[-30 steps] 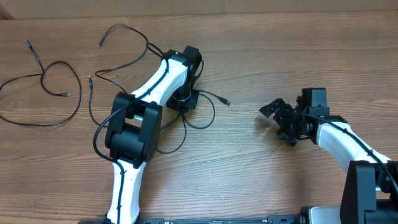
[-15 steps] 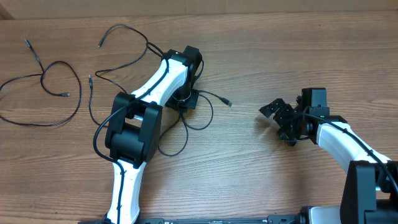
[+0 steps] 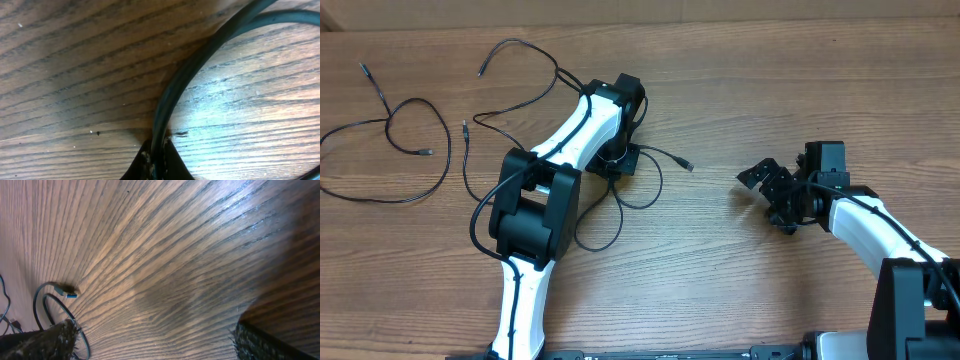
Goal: Untangle cables
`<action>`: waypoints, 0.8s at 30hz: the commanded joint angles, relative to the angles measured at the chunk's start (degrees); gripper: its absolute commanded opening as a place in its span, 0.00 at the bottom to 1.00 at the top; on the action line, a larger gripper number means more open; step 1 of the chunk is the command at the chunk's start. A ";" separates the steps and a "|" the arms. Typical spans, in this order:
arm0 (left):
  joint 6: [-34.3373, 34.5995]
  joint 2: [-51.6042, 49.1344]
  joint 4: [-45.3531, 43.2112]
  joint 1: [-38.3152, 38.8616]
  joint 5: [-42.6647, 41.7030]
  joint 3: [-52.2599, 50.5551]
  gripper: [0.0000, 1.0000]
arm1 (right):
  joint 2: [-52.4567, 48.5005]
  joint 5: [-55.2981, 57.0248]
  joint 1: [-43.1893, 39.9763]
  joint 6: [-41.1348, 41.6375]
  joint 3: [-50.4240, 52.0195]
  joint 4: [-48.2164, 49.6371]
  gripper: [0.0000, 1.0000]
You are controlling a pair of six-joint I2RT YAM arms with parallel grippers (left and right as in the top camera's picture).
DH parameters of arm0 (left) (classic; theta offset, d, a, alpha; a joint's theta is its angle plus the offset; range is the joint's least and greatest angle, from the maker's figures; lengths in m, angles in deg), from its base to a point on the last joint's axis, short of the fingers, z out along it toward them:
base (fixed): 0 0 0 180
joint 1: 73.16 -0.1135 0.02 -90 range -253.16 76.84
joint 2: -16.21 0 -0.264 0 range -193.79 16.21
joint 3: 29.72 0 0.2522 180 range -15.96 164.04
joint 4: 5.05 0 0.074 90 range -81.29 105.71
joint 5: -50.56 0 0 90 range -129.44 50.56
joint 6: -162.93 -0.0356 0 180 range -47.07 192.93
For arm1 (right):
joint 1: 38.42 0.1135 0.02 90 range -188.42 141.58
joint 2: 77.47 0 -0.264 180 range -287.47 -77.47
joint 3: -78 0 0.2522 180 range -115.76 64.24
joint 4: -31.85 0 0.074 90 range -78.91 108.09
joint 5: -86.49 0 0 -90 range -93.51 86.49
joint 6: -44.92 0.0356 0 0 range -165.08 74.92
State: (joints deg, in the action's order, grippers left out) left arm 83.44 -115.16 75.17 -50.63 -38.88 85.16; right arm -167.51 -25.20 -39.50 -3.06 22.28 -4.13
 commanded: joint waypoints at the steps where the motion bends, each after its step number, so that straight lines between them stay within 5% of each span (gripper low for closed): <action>1: -0.28 -7.26 -1.07 0.37 -1.75 -2.29 0.04 | -0.44 2.14 0.00 -0.04 0.76 -0.52 1.00; 16: -0.59 -6.75 6.64 0.26 -8.13 9.66 0.04 | -0.44 2.14 0.00 -0.04 0.76 -0.55 1.00; 24: 5.79 0.17 6.75 -1.53 -8.09 12.85 0.04 | -0.44 2.14 0.00 -0.04 0.76 -0.52 1.00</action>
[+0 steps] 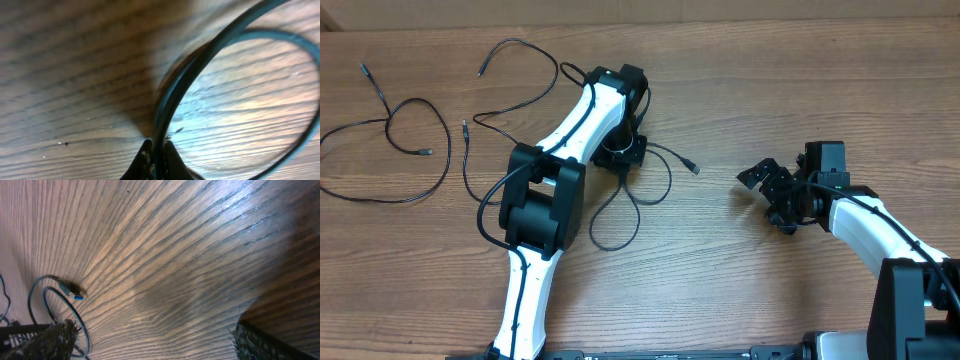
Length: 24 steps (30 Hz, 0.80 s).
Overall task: Untangle cables
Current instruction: 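Pull the left gripper far left, dragging the cable loop away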
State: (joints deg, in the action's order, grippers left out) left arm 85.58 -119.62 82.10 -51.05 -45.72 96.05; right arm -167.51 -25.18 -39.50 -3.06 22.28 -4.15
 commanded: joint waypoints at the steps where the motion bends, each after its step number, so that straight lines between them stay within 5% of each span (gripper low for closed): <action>1: 4.39 5.73 -0.35 -1.53 -1.20 2.08 0.04 | -0.44 2.12 0.00 -0.04 0.76 -0.52 1.00; 11: 9.66 15.56 -1.81 -9.94 -1.22 2.16 0.04 | -0.44 2.12 0.00 -0.04 0.76 -0.52 1.00; 24: 17.18 15.93 2.45 -22.25 -0.81 1.99 0.04 | -0.42 2.12 0.00 -0.04 0.76 -0.52 1.00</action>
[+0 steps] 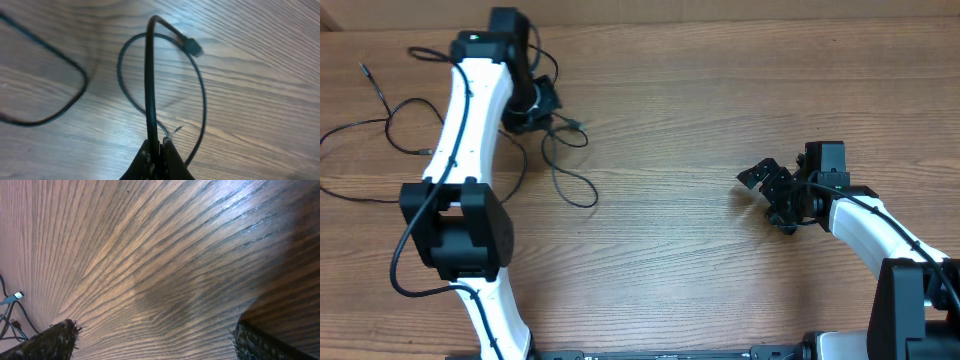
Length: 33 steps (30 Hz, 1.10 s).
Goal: Untangle cables
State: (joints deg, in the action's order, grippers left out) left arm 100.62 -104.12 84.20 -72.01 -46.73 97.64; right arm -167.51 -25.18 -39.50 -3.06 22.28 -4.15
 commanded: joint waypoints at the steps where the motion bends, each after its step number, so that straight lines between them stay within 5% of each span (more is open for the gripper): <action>1: 2.14 0.44 0.46 -2.01 0.37 0.39 0.04 | -0.44 2.12 0.00 -0.02 0.76 -0.52 1.00; 19: 5.84 0.42 -1.27 -18.08 1.99 -0.31 0.04 | -0.44 2.12 0.00 -0.04 0.76 -0.52 1.00; 30: 6.64 -0.26 -1.68 -20.04 3.30 -2.67 0.04 | -0.44 2.12 0.00 -0.02 0.76 -0.52 1.00; 33: 6.64 -0.26 -1.84 -19.96 3.28 -2.67 0.14 | -0.44 2.12 0.00 -0.02 0.76 -0.52 1.00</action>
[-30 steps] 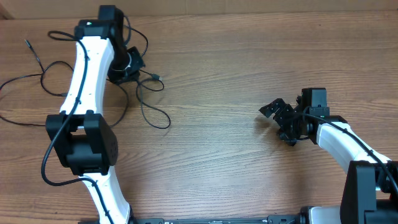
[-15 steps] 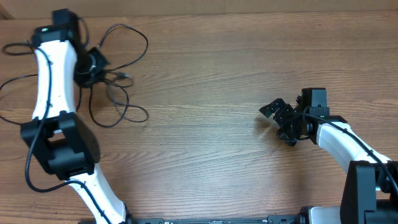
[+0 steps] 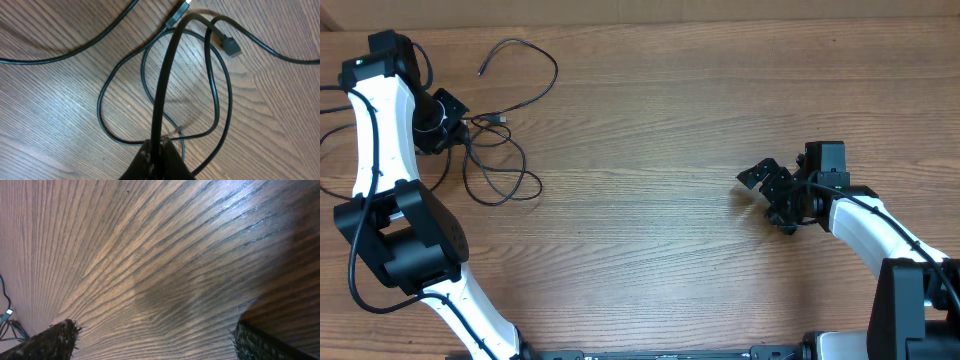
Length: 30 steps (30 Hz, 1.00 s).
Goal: Untangle cables
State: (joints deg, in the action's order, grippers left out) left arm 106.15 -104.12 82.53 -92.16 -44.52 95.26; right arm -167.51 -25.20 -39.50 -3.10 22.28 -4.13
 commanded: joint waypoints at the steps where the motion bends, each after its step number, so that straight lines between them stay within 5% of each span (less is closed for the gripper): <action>1: 1.11 -0.26 -0.15 0.24 1.07 -0.28 0.19 | -0.44 2.14 0.00 0.00 0.76 -0.55 1.00; 4: 1.09 -0.28 -0.15 0.31 1.07 -0.28 0.38 | -0.44 2.14 0.00 0.00 0.76 -0.52 1.00; 5: 1.09 -0.28 -0.17 0.33 1.07 -0.28 0.54 | -0.42 2.14 0.00 0.00 0.76 -0.55 1.00; 6: 1.09 -0.31 -0.15 0.35 1.07 -0.28 0.83 | -0.44 2.14 0.00 0.00 0.76 -0.55 1.00; 8: 1.09 -0.31 -0.15 0.33 1.09 -0.31 1.00 | -0.42 2.14 0.00 0.00 0.76 -0.52 1.00; 30: 1.11 -0.31 -0.35 0.33 1.07 -0.35 0.99 | -0.44 2.14 0.00 0.00 0.76 -0.55 1.00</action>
State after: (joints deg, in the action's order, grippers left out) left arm 107.28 -104.12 82.40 -92.12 -43.91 95.06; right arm -167.51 -25.20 -39.50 -3.08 22.28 -4.13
